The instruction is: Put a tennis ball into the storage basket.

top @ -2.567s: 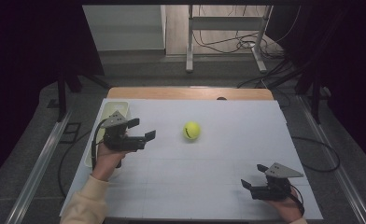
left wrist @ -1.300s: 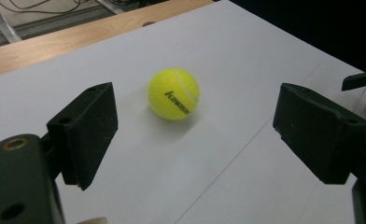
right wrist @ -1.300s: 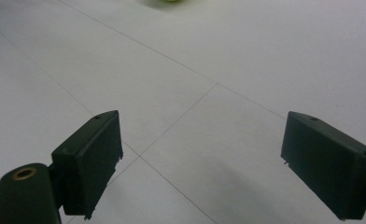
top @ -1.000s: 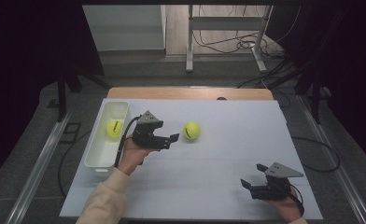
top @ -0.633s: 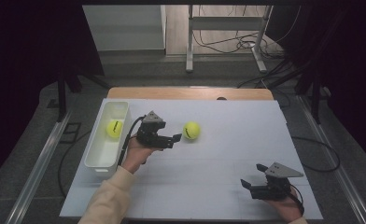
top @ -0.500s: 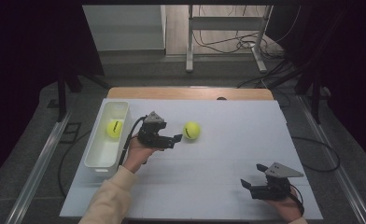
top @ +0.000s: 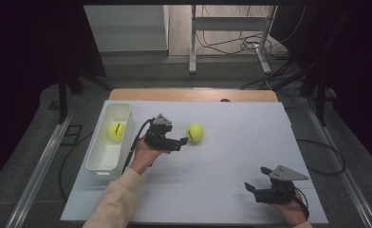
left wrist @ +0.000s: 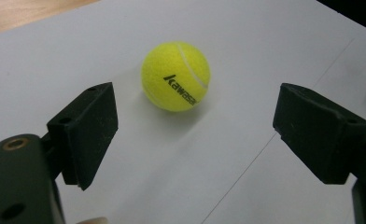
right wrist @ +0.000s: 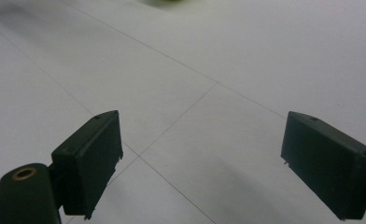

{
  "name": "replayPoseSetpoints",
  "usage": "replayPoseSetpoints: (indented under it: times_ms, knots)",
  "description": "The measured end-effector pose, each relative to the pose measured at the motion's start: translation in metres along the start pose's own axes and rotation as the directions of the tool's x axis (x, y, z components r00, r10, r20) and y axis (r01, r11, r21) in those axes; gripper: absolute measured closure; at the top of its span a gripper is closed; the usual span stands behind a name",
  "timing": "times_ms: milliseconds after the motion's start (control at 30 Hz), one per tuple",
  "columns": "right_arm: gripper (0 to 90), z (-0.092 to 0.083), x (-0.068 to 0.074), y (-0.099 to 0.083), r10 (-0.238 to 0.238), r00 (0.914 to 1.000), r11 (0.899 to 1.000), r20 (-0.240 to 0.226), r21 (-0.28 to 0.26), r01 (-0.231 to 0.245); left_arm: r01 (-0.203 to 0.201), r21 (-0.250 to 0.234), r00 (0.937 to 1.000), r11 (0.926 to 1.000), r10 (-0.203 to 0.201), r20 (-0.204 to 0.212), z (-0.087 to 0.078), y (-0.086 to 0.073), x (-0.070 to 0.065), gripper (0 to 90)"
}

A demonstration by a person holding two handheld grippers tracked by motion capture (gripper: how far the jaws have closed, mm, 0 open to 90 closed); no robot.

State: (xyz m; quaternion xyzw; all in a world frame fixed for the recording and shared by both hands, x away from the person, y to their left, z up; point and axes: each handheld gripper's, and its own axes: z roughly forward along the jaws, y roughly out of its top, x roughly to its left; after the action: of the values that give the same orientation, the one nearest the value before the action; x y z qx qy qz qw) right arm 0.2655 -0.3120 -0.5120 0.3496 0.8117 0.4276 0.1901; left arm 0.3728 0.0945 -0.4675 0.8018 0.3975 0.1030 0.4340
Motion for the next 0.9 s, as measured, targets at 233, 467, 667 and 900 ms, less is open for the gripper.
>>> replayPoseSetpoints:
  times_ms: [233,467,667,900]
  knots:
    - [13.0,0.0,0.0,0.0,0.0,1.0,1.0,-0.001,0.0,0.0,0.002,0.013,1.0,0.9999,-0.002,-0.001,0.005,0.0,0.001,14.8]
    - [13.0,0.0,0.0,0.0,0.001,1.0,1.0,-0.001,0.0,-0.001,-0.002,0.025,1.0,0.9997,0.002,-0.003,0.013,0.003,0.0,14.7]
    - [13.0,0.0,0.0,0.0,0.001,1.0,1.0,-0.004,-0.002,-0.001,-0.007,0.037,1.0,0.9993,0.008,-0.005,0.019,0.007,-0.001,14.7]
    - [13.0,0.0,0.0,0.0,0.0,1.0,1.0,-0.003,0.0,0.0,-0.009,0.049,0.9999,0.9988,0.009,-0.011,0.027,0.011,-0.002,14.8]
